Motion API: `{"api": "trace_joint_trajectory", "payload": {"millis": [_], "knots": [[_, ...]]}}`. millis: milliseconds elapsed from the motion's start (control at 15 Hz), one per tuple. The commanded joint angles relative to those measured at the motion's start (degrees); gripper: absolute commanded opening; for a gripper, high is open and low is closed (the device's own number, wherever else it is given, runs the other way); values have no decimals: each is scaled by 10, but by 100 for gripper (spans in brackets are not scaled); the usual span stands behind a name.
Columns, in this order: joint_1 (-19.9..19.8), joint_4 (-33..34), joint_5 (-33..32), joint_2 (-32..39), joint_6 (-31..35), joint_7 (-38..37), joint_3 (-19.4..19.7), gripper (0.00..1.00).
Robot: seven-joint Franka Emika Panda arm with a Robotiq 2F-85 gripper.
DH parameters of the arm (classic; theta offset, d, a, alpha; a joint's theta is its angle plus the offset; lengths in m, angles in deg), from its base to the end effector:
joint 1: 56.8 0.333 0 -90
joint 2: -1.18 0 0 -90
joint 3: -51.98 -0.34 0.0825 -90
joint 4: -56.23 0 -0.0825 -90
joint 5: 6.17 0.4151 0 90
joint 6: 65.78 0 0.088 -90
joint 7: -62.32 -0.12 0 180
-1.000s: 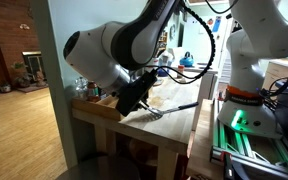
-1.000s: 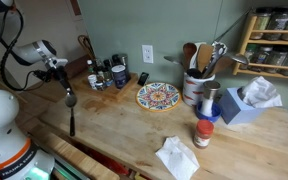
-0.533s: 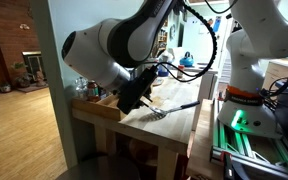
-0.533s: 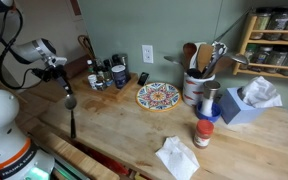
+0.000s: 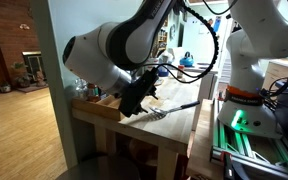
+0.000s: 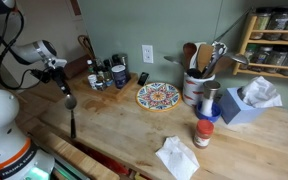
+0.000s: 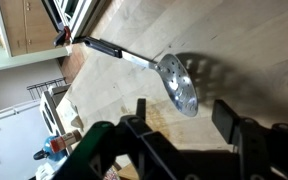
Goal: Put the silver spoon in the silver holder on the right
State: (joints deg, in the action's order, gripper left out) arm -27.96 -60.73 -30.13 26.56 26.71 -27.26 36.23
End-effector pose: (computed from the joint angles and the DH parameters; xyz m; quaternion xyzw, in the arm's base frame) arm 0.3963 0.3291 0.1910 0.8729 -0.2465 -0.0386 0.4193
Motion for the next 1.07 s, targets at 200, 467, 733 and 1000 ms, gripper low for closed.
{"api": "trace_joint_trajectory", "payload": {"millis": [200,467,733,1000], "knots": [[2,-6,16,14,10,-4,7,53],[1,-5,6,21,20,-4,15,26],[0,-5,2,25,30,-4,22,0],[4,-3,2,-1,19,-4,22,1]]}}
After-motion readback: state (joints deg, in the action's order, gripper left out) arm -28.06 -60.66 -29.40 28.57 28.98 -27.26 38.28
